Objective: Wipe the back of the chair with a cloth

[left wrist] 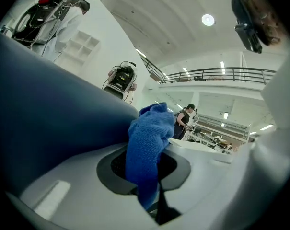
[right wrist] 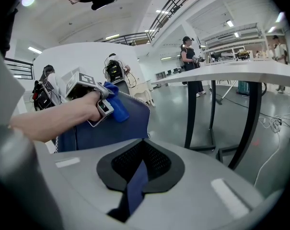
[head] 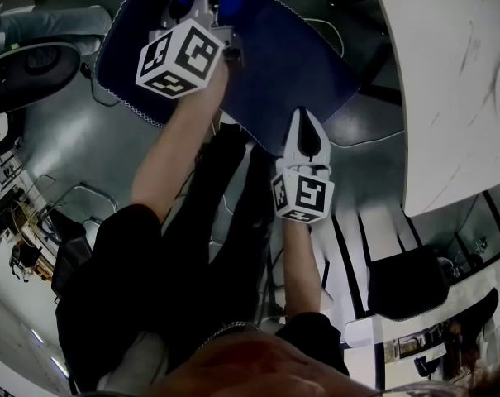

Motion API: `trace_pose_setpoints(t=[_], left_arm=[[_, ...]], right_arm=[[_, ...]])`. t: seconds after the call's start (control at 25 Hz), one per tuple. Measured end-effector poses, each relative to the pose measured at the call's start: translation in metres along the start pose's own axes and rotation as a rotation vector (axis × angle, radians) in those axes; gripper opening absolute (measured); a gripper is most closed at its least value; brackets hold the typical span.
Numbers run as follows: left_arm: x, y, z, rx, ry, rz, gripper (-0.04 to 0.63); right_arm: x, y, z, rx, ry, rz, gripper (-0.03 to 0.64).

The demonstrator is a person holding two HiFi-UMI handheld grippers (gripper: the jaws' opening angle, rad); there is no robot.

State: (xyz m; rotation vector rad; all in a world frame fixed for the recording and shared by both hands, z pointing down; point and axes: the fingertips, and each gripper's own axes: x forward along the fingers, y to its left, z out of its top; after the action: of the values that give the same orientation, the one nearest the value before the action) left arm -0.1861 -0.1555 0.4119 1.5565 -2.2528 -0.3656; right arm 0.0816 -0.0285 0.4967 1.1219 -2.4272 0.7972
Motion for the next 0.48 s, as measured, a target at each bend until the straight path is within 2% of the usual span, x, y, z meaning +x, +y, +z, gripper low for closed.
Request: trace_pose_setpoints(t=[0.48], left_arm=[[0.005,0.006,-0.034,0.099,0.039,0.02,0.052]], right_arm=[[0.001,0.001,-0.01,-0.021,0.018,0.022,0.003]])
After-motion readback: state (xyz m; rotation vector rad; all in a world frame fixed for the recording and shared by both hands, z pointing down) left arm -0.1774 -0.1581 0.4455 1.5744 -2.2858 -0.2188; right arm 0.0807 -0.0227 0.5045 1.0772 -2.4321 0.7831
